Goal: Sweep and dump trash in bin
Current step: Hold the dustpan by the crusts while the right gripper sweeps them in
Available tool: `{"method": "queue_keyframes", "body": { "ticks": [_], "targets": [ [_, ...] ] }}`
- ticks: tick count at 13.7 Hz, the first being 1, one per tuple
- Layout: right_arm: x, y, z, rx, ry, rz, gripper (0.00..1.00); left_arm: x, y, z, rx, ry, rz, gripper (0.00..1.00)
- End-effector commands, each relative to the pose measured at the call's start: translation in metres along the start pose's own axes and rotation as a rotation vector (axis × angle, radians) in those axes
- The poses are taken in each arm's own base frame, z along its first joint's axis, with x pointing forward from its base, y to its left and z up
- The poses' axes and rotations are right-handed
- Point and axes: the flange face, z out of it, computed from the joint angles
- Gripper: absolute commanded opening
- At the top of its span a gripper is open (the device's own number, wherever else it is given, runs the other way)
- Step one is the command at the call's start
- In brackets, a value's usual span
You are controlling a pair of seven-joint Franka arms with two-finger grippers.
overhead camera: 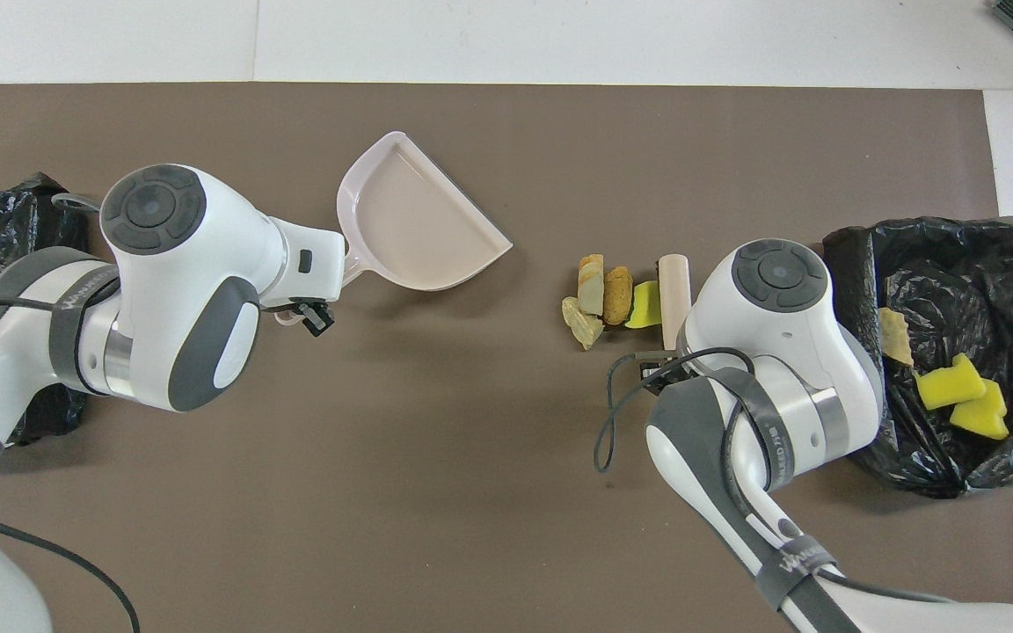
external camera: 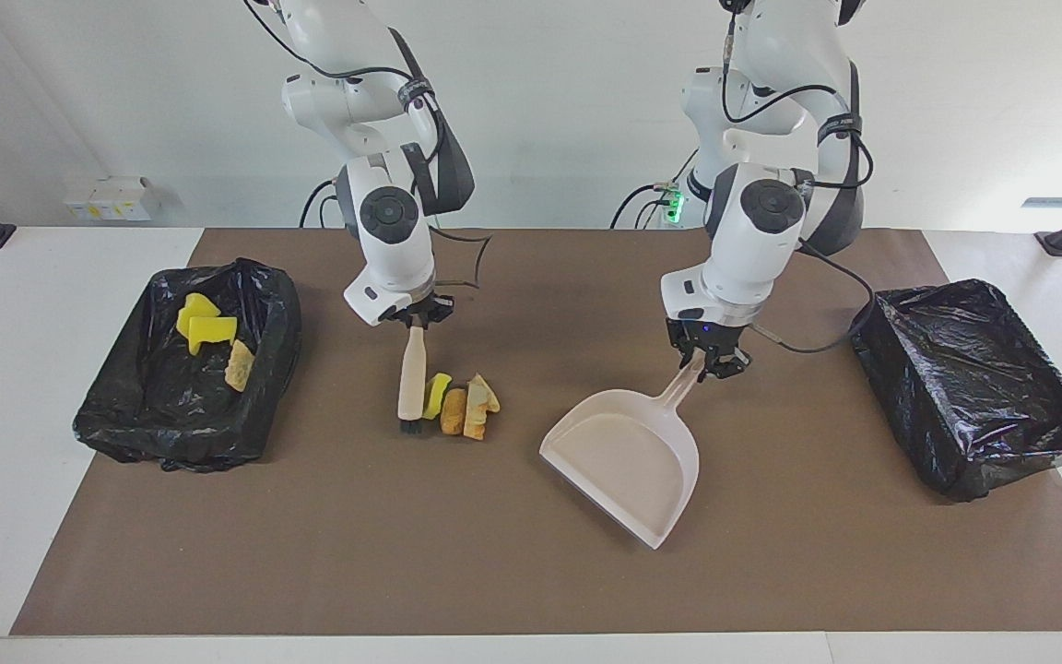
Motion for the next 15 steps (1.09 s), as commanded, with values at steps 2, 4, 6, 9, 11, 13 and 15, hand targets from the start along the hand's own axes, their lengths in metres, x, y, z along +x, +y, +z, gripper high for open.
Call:
{"method": "queue_keyframes", "body": {
  "ticks": [2,4,6,9,11,13,15],
  "targets": [
    [-0.001,0.002,0.003,0.019,-0.015,0.027,0.00,-0.002,0.015,-0.008,-0.019,-0.048,0.221,0.00],
    [0.000,0.001,0.010,0.027,-0.022,0.009,0.00,0.003,0.028,-0.008,-0.002,-0.091,0.277,0.00],
    [0.001,0.002,0.012,0.029,-0.028,-0.077,0.00,0.009,0.042,-0.003,-0.015,-0.110,0.407,0.00],
    [0.003,0.001,0.013,0.040,-0.016,-0.097,0.00,0.025,0.060,0.002,0.000,-0.112,0.464,0.00],
    [0.005,-0.007,0.015,0.145,-0.032,-0.081,0.00,0.031,0.066,0.011,0.003,-0.119,0.479,0.00],
    [0.006,-0.008,0.014,0.179,-0.035,-0.075,0.00,0.036,0.071,0.015,0.004,-0.122,0.440,0.00],
    [0.006,-0.013,0.013,0.241,-0.044,-0.073,0.00,0.039,0.079,0.019,0.002,-0.126,0.439,0.00]
  ]
}}
